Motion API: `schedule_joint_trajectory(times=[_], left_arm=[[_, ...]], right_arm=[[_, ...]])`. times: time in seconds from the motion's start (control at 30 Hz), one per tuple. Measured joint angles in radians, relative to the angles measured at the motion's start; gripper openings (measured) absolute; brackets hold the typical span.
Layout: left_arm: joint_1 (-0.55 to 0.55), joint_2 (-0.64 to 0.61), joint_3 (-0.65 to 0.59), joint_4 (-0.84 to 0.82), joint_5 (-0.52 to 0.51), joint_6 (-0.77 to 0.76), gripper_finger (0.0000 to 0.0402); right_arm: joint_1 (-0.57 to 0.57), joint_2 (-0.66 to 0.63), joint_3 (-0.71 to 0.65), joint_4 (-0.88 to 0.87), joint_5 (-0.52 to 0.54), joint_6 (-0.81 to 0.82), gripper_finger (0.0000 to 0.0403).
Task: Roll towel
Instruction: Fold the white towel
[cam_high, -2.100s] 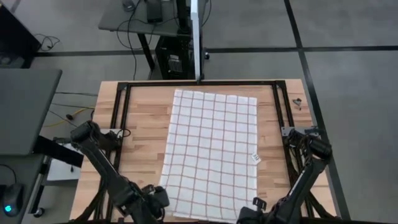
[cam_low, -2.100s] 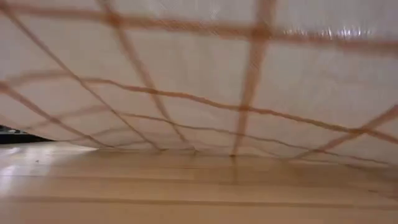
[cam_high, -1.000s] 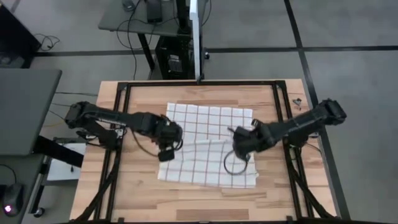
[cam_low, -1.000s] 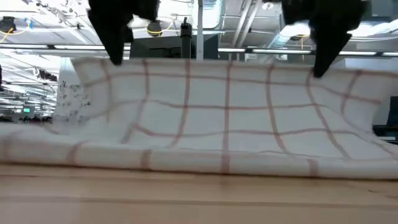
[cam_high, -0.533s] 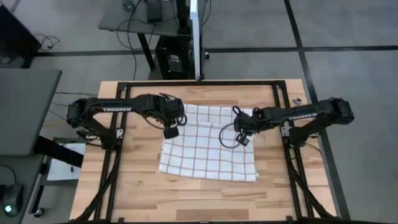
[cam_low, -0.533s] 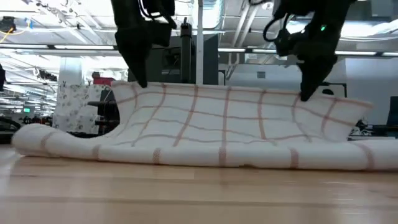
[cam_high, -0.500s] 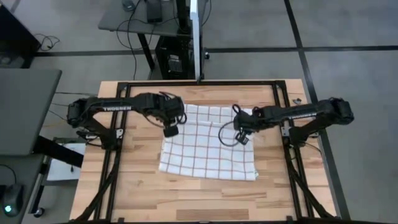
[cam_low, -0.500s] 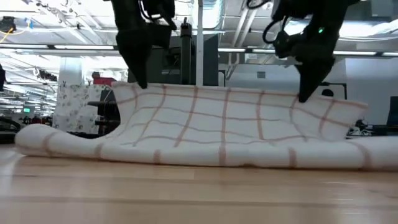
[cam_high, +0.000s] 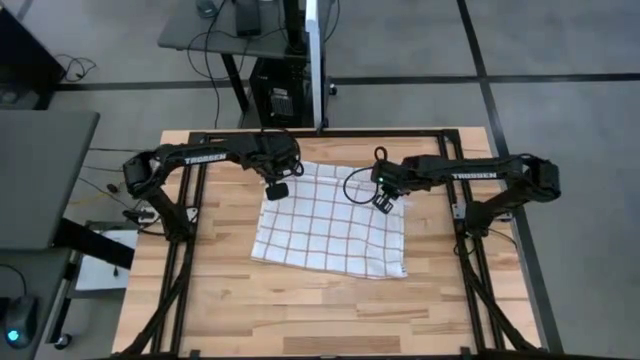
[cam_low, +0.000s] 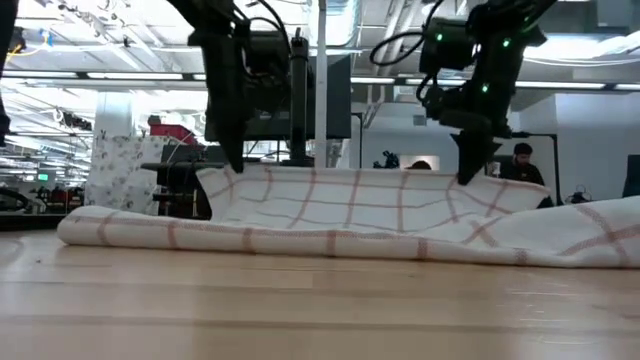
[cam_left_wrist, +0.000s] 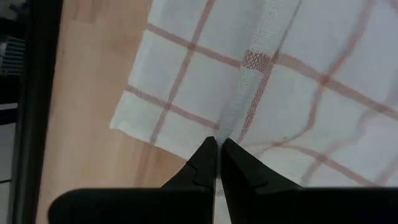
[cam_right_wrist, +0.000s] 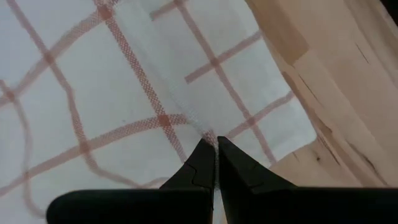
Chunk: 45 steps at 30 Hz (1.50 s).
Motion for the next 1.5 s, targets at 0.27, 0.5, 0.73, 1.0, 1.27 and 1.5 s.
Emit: schedule_joint_trajectory(times=[0.27,0.5,0.73,1.0,1.27,1.5], left_arm=[[0.014,0.034,-0.002,0.051,-0.044,0.007,0.0000],[0.040,0.033,-0.001,0.054,-0.060,0.001,0.0000],[0.043,0.033,0.000,0.062,-0.059,0.008,0.0000],[0.043,0.033,0.040,0.003,-0.064,0.026,0.0000],[0.091,0.032,0.125,-0.047,-0.072,0.057,0.0000],[0.143,0.032,0.127,0.007,-0.078,0.105,0.0000]], right_arm=[[-0.080,0.068,-0.001,0.062,0.015,-0.091,0.0000],[-0.156,0.067,0.000,0.130,0.014,-0.152,0.0000],[-0.190,0.067,0.001,0.140,0.000,-0.179,0.0000],[-0.192,0.067,0.040,0.099,-0.058,-0.198,0.0000],[-0.252,0.067,0.115,0.050,-0.082,-0.213,0.0000],[-0.330,0.068,0.102,0.082,-0.104,-0.268,0.0000]])
